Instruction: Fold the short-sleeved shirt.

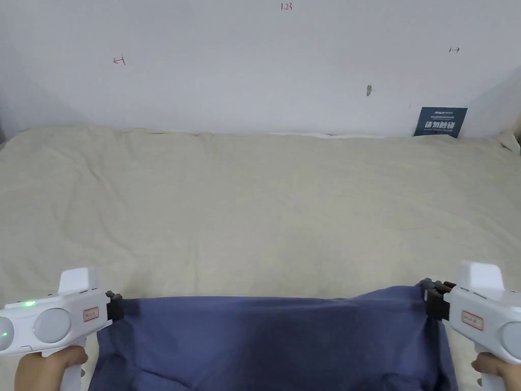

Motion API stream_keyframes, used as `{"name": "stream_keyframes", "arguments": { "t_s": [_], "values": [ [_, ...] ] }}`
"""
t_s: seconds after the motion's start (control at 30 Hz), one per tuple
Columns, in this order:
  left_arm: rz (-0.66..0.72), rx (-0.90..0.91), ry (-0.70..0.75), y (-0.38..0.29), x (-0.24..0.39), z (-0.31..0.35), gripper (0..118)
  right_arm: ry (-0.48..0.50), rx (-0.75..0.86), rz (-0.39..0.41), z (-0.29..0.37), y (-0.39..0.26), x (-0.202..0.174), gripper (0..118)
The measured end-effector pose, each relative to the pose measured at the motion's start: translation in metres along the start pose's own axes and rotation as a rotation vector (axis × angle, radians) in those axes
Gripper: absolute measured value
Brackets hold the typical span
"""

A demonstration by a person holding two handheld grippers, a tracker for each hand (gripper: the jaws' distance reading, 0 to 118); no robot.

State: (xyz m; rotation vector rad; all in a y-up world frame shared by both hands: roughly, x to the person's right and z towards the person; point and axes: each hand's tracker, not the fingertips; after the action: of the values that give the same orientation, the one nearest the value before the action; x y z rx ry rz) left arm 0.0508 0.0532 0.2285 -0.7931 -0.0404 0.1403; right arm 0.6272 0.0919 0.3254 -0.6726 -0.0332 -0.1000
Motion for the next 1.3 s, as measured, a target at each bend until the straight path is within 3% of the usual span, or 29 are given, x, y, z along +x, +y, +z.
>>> {"name": "stream_keyframes", "arguments": {
  "t_s": [0.33,0.6,0.83,0.97,1.0,1.03,1.1,1.13,1.2,1.3],
  "values": [
    [-0.016,-0.063,0.001,-0.085,-0.019,0.066,4,0.041,-0.013,-0.037,0.101,-0.087,-0.013,4],
    [-0.049,-0.145,0.046,-0.155,-0.037,0.058,4,-0.024,-0.16,-0.151,0.09,-0.176,0.004,4],
    [-0.146,-0.205,0.099,-0.185,-0.025,0.058,4,-0.089,-0.238,-0.158,0.063,-0.21,0.01,5],
    [-0.126,-0.199,0.12,-0.174,-0.006,0.074,5,-0.106,-0.241,-0.173,0.063,-0.203,0.005,6],
    [-0.108,-0.198,0.121,-0.171,-0.005,0.077,12,-0.113,-0.229,-0.178,0.068,-0.197,0.002,8],
    [-0.083,-0.188,0.12,-0.168,-0.003,0.082,36,-0.117,-0.208,-0.18,0.074,-0.19,-0.003,21],
    [-0.035,-0.135,0.083,-0.164,-0.007,0.085,96,-0.121,-0.143,-0.178,0.084,-0.17,-0.008,62],
    [-0.03,-0.089,0.044,-0.158,-0.003,0.093,118,-0.112,-0.107,-0.172,0.088,-0.16,-0.011,87],
    [-0.022,0.035,-0.001,-0.139,0.011,0.115,118,-0.098,-0.001,-0.153,0.103,-0.134,-0.021,107],
    [-0.04,0.164,-0.031,-0.111,0.024,0.126,116,-0.083,0.141,-0.117,0.124,-0.097,-0.041,106]
  ]
}}
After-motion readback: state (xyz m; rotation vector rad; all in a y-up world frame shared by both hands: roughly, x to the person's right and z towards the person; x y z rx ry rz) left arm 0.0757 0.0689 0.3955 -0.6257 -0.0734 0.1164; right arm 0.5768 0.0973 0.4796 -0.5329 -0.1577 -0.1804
